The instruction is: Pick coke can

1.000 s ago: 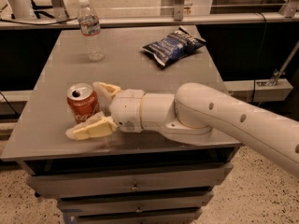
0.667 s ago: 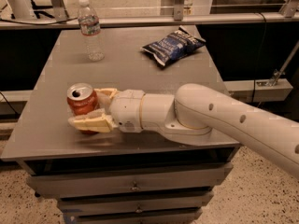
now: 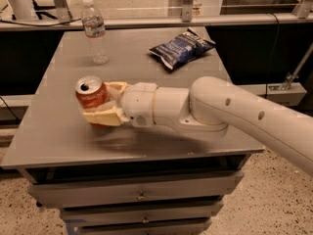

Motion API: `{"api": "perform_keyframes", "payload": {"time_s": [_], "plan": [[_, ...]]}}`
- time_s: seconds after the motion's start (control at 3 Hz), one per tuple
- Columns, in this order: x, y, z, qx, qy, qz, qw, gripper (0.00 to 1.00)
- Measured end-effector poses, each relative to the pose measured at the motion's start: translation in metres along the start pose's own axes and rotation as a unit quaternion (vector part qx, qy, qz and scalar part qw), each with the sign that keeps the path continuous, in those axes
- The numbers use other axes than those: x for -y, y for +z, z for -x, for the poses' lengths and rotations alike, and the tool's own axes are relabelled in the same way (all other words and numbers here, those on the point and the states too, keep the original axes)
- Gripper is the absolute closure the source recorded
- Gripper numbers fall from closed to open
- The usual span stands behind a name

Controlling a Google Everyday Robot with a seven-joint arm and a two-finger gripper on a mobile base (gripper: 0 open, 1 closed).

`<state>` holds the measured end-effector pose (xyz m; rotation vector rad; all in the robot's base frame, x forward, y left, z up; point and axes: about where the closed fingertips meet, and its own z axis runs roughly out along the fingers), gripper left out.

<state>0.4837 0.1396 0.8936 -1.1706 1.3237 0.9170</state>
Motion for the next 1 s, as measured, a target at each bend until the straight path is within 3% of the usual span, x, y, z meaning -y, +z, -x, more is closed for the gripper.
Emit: {"api": "perform_keyframes", "payload": {"time_s": [0.33,0.67,1.0], "plan": [[0.032,-0.015,0.033,0.022,-0.011,-0.027,0.9994,1.00],[0.056,-0.033,0.071,0.059,0.012,-0.059,0.9965,1.00],[0.058,-0.035,0.075,0.064,0.014,-0.061,0.9960,1.00]]}}
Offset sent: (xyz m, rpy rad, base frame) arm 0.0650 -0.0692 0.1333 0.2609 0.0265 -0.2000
